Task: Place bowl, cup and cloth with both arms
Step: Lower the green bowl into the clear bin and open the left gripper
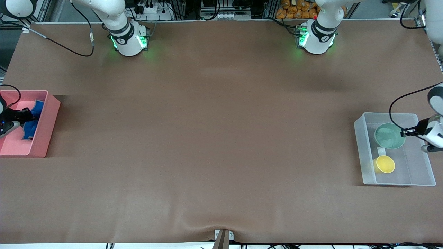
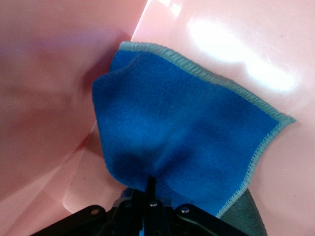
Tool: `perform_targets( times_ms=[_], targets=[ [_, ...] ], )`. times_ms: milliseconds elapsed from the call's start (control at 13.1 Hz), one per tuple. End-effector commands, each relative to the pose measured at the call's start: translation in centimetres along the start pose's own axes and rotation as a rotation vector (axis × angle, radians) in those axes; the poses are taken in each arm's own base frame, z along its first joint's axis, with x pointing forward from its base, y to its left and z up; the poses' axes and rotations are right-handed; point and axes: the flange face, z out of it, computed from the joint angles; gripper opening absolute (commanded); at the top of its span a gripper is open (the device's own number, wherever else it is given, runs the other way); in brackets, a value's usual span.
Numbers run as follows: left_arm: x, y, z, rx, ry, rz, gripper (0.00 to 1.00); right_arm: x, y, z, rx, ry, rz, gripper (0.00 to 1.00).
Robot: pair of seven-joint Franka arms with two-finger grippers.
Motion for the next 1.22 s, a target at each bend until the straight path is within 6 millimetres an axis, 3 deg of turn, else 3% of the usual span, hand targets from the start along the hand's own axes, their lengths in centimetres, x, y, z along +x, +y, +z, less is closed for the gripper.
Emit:
perform_targets(
  times_ms=[0,153,306,383,536,765,995,1148],
  targets=[
    [0.6,-0.1,0.9,-0.002,0.023,0.007,0.0,0.0,0.2,0.0,0.003,0.023,-0.014,0.14],
    [0.9,0.2,1.9,0.002,0.028,0.025,0.0,0.2,0.1,-0.3,0.001,0.022,-0.017,1.0],
    [1.1,0.1,2.0,0.007,0.028,0.073,0.62,1.6,-0.6,-2.2,-0.019,0.033,-0.038,1.0],
    [1.3,0.1,1.7,0.016,0.031,0.096,1.0,2.4,-1.2,-3.6,-0.019,0.035,-0.052,1.0],
    [2.1,0.2,-0.7,0.027,0.061,0.101,1.0,4.7,-3.5,-8.1,-0.009,0.01,-0.078,1.0],
    [1.8,0.0,-7.4,-0.001,0.074,0.082,1.0,6.7,-7.0,-14.8,0.008,-0.015,-0.116,1.0],
    [0.5,3.2,-14.1,-0.029,0.07,0.043,1.0,8.8,-14.0,-22.2,-0.003,-0.047,-0.016,1.0],
    [-0.6,6.4,-17.2,-0.043,0.03,-0.028,1.0,13.2,-20.2,-26.3,-0.068,-0.039,0.037,1.0]
  ],
)
